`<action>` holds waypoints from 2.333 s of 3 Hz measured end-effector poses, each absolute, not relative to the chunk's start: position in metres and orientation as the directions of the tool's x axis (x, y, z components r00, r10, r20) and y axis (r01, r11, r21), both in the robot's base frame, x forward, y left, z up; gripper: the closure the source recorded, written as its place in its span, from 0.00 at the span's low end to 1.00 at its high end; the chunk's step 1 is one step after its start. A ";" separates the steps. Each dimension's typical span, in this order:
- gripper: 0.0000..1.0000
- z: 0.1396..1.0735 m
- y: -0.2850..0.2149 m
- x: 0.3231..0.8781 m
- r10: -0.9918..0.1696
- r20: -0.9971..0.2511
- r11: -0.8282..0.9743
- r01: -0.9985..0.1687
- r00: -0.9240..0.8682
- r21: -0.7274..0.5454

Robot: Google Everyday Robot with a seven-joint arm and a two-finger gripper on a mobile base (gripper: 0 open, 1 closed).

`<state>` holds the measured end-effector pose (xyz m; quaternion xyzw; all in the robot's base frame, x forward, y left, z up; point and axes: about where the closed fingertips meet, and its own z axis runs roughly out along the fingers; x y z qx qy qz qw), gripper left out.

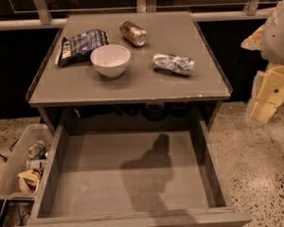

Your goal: Place redbull can into top drawer

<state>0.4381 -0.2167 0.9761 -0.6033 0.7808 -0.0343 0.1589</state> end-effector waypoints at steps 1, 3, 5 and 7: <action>0.00 0.978 -0.216 0.439 -0.954 -0.211 0.266 -0.930 -0.215 -0.253; 0.00 0.990 -0.194 0.487 -0.901 -0.433 0.181 -0.917 -0.010 -0.355; 0.00 0.984 -0.173 0.569 -0.826 -0.558 0.194 -0.893 0.074 -0.405; 0.00 0.987 -0.166 0.569 -0.826 -0.556 0.183 -0.890 0.090 -0.417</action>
Offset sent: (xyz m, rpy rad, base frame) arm 0.0456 0.0207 0.0157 0.2241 -0.1815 0.1814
